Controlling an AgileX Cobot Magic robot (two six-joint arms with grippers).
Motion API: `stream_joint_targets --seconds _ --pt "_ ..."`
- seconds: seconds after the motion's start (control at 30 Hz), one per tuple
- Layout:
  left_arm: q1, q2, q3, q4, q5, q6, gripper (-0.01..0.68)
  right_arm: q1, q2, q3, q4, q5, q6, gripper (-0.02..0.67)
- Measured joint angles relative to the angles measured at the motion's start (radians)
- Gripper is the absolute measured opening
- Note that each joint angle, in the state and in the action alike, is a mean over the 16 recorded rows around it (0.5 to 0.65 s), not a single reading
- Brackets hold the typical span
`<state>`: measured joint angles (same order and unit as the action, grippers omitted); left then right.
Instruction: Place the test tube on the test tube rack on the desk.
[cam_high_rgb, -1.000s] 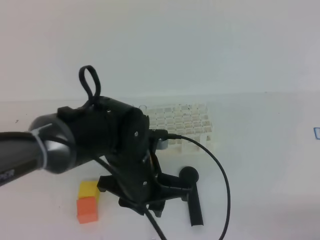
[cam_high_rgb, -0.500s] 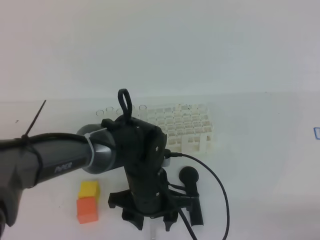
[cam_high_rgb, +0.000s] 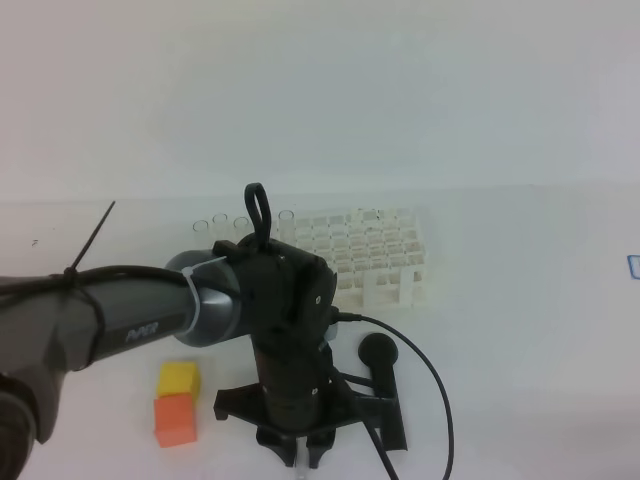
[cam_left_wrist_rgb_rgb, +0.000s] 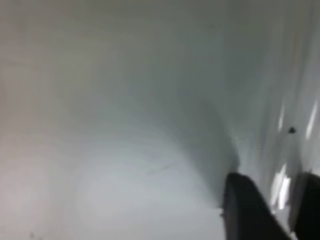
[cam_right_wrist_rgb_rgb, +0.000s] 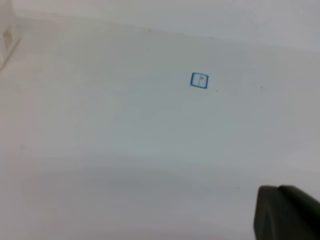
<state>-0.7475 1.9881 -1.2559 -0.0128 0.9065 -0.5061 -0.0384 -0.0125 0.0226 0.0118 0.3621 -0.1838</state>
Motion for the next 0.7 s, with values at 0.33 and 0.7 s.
stream_joint_targets --seconds 0.33,0.7 --pt "0.0 0.008 -0.002 -0.004 0.018 0.016 0.106 0.0 0.0 0.0 0.0 0.0 0.0 -0.001" --pt "0.0 -0.009 0.0 0.031 -0.058 0.128 0.104 0.0 0.0 0.0 0.0 0.0 0.0 -0.001"
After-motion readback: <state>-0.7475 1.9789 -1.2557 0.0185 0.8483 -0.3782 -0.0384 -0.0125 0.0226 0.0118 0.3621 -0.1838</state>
